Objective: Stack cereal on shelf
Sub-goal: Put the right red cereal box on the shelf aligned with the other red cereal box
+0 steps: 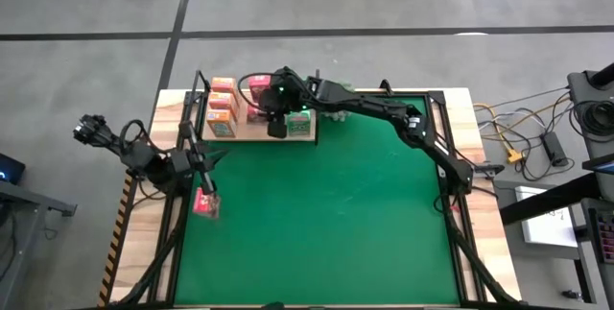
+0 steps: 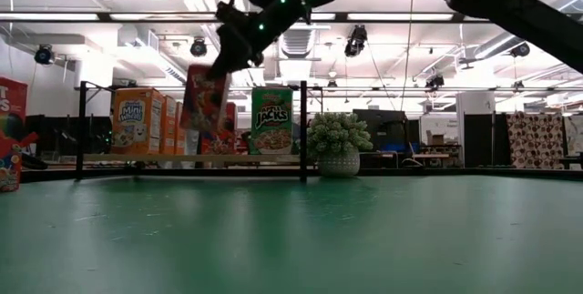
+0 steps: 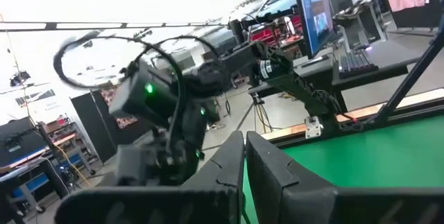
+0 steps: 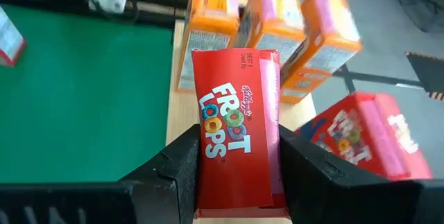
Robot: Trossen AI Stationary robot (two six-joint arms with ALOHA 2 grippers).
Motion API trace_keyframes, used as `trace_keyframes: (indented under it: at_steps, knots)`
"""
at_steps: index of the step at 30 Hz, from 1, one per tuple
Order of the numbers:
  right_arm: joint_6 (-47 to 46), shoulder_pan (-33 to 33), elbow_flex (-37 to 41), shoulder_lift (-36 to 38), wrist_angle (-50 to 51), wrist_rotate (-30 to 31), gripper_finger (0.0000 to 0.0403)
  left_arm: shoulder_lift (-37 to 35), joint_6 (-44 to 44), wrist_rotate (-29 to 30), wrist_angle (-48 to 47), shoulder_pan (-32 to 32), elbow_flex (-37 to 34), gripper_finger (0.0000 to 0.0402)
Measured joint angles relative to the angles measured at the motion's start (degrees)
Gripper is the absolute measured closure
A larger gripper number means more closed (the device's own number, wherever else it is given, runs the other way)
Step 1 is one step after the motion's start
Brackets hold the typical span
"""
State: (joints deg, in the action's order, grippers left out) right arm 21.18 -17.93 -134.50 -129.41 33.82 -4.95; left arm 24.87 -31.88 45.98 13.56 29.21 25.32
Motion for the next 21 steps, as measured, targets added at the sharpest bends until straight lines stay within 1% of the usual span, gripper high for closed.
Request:
trace_keyframes:
  at_steps: [14, 18, 21]
  knots:
    - [1.68, -0.11, 1.08, -1.03, -0.12, -0.09, 0.0252, 0.15, 1.41, -0.02, -0.20, 0.00, 0.00, 0.0400]
    - [1.87, -0.11, 2.29, -1.35, -0.23, -2.88, 0.0234, 0.17, 2.20, -0.02, -0.29, 0.00, 0.00, 0.0400]
    - [2.30, -0.11, 3.08, -1.42, -0.22, -3.04, 0.0211, 0.17, 2.38, -0.02, -0.32, 0.00, 0.00, 0.0400]
